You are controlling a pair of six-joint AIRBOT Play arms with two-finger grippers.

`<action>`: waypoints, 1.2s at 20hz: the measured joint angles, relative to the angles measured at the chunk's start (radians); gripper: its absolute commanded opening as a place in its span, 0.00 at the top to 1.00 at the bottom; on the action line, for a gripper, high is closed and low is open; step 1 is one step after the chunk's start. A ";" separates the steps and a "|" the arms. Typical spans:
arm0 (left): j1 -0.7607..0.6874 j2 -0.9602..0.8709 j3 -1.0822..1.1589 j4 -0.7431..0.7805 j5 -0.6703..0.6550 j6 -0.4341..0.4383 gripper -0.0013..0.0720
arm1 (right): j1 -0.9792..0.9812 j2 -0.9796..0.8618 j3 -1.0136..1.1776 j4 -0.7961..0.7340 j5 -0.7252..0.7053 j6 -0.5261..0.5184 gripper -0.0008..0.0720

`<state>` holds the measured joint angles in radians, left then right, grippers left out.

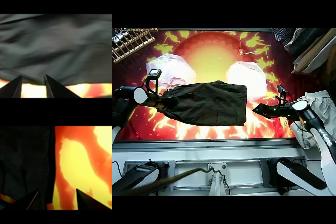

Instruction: Fold the clothes and pants, and hang the long-sleeved shirts on hangers.

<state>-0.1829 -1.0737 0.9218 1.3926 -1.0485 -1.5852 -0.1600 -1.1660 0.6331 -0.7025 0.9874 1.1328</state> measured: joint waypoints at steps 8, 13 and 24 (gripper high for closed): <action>-0.056 0.009 0.002 -0.205 0.156 0.102 0.70 | -0.035 -0.242 0.156 0.185 0.055 -0.068 0.30; -0.061 0.002 0.041 -0.251 0.202 0.148 0.69 | -0.022 -0.306 0.202 0.189 0.069 -0.034 0.31; -0.071 -0.003 0.078 -0.348 0.207 0.209 0.66 | 0.155 -0.381 0.227 0.122 -0.003 0.098 0.57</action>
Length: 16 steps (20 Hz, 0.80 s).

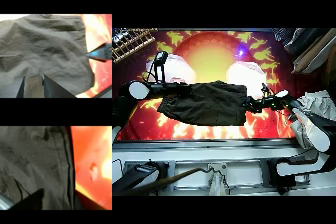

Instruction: Fold the clothes and pants, and hang the long-sleeved shirts on hangers.

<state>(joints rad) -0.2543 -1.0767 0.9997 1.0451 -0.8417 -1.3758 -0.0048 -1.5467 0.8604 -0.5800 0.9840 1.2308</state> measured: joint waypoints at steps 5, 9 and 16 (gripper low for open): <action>-0.006 -0.013 0.000 -0.058 0.055 0.039 0.97 | 0.044 0.000 0.045 -0.012 -0.014 0.011 0.97; -0.063 -0.084 0.000 -0.112 0.162 0.052 0.97 | 0.004 0.081 0.076 -0.097 0.071 0.071 0.97; -0.315 -0.372 0.001 -0.378 0.243 0.056 0.97 | -0.163 0.352 0.087 -0.431 0.343 0.212 0.97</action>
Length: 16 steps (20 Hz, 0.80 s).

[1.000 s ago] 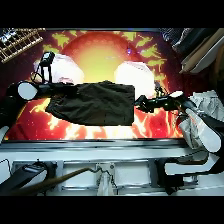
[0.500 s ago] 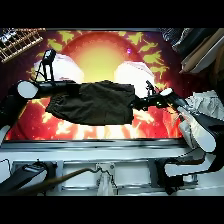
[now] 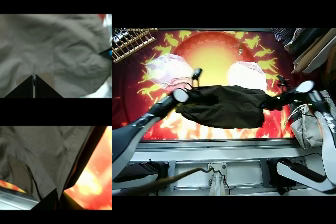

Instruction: Fold the clothes and pants, and hang the long-sleeved shirts on hangers.

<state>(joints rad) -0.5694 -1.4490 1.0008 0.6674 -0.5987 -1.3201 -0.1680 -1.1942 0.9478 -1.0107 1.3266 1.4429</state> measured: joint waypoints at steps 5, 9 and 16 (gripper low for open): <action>-0.196 -0.159 0.074 -0.139 0.083 0.004 0.97 | -0.087 0.160 0.029 -0.101 0.122 0.068 0.97; -0.305 -0.325 0.262 -0.167 0.089 -0.003 0.98 | -0.104 0.197 0.101 -0.127 0.213 0.108 0.97; -0.394 -0.485 0.449 -0.030 0.011 -0.132 0.98 | -0.110 0.209 0.251 -0.138 0.280 0.154 0.97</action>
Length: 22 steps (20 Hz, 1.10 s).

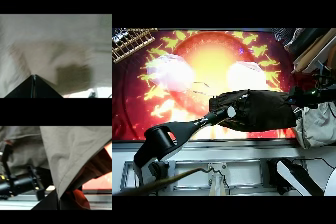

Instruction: Fold the clothes and pants, and hang the long-sleeved shirts on hangers.

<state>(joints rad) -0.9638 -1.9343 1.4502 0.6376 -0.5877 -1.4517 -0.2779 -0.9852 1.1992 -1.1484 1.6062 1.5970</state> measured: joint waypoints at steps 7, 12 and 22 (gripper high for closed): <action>0.050 0.087 0.022 0.067 -0.092 0.006 0.97 | 0.017 -0.012 0.035 -0.010 0.003 0.008 0.97; 0.254 0.320 -0.027 0.092 -0.345 0.110 0.97 | 0.195 -0.021 0.038 -0.032 -0.055 0.036 0.97; 0.508 1.170 -0.665 0.357 -0.544 -0.098 0.97 | 0.882 -0.341 0.073 -0.165 -0.502 0.111 0.40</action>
<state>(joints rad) -0.4557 -0.7643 0.7849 0.9951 -1.1320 -1.5494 0.6041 -1.3266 1.2724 -1.3132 1.1038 1.7081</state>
